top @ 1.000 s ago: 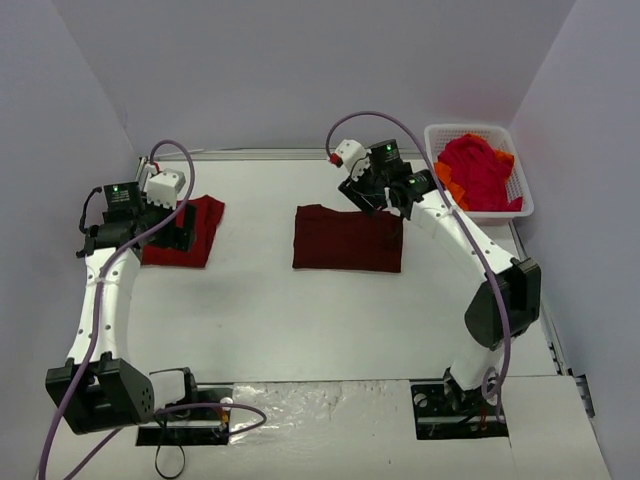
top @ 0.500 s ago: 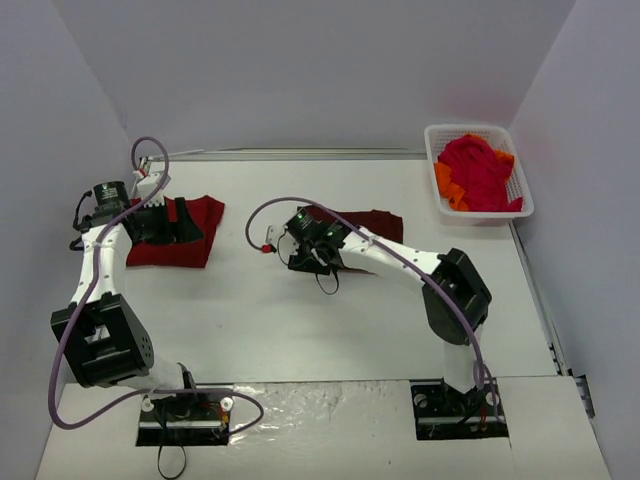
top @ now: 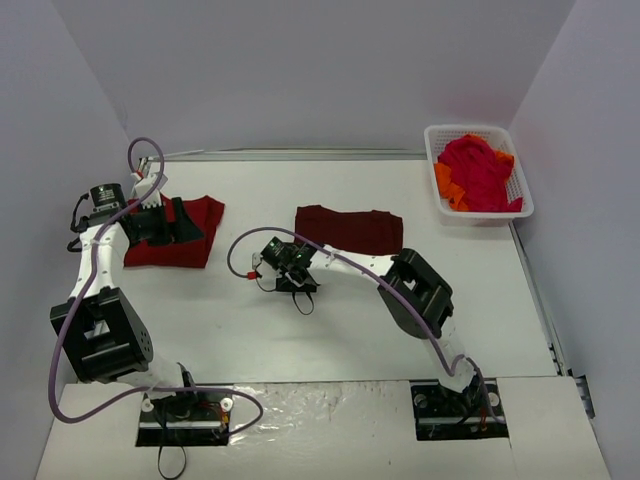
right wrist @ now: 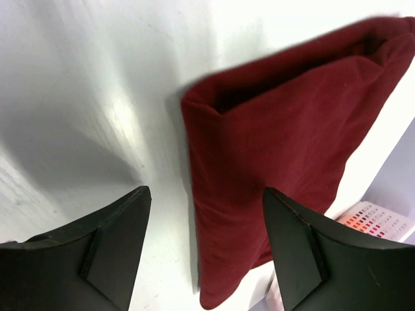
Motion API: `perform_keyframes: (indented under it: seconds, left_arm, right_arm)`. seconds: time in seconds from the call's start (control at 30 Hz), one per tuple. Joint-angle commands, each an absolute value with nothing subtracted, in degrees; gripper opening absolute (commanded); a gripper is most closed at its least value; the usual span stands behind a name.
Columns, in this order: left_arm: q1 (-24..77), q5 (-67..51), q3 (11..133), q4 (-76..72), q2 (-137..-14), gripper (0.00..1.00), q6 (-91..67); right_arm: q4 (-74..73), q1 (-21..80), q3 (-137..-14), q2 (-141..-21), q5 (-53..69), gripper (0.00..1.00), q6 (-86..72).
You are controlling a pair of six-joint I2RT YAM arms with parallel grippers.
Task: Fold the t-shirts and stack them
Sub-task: Put the neatly folded tshirt into the corner of the board with the left arm
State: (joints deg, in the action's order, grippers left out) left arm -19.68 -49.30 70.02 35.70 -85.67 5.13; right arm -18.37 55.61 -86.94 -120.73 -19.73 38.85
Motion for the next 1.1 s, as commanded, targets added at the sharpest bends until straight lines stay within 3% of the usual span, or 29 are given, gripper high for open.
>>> perform_keyframes:
  seconds: [0.0, 0.3, 0.47, 0.6, 0.73, 0.8, 0.87, 0.9, 0.97, 1.07]
  left_arm:
    - [-20.1, -50.9, 71.8, 34.6, -84.9, 0.82, 4.9]
    - [-20.1, -49.7, 70.5, 34.3, -82.8, 0.82, 6.1]
    - [-20.1, -49.6, 70.4, 34.4, -82.2, 0.82, 6.5]
    - [-20.1, -49.8, 70.3, 34.4, -82.2, 0.82, 6.7]
    - [-20.1, -49.7, 70.0, 34.0, -82.3, 0.82, 6.5]
    - [-20.1, -49.8, 69.8, 33.8, -82.4, 0.82, 6.2]
    - [-20.1, -50.1, 69.4, 33.8, -82.4, 0.82, 5.5]
    - [-20.0, -50.7, 69.3, 33.8, -82.6, 0.74, 5.3]
    - [-20.0, -52.7, 69.3, 33.6, -83.3, 0.68, 3.4]
    - [-19.7, -55.2, 69.3, 33.0, -84.4, 0.7, 0.8]
  right_arm:
    - [-19.1, 56.2, -89.9, -121.7, -22.0, 0.66, 37.8]
    - [-19.1, 56.2, -94.7, -127.4, -24.5, 0.66, 37.7]
    - [-19.1, 56.2, -97.4, -130.1, -26.6, 0.61, 37.3]
    - [-19.2, 56.1, -97.7, -131.0, -27.0, 0.42, 36.8]
    - [-19.2, 56.0, -97.4, -131.0, -27.1, 0.09, 36.7]
    - [-19.3, 56.0, -97.0, -130.8, -26.9, 0.0, 36.7]
    - [-19.5, 55.9, -96.7, -130.0, -26.6, 0.0, 36.6]
    - [-19.6, 55.9, -96.5, -129.6, -26.5, 0.0, 36.6]
    - [-19.9, 56.0, -96.5, -128.2, -26.3, 0.0, 36.5]
    - [-20.2, 55.9, -96.3, -125.3, -25.9, 0.0, 36.6]
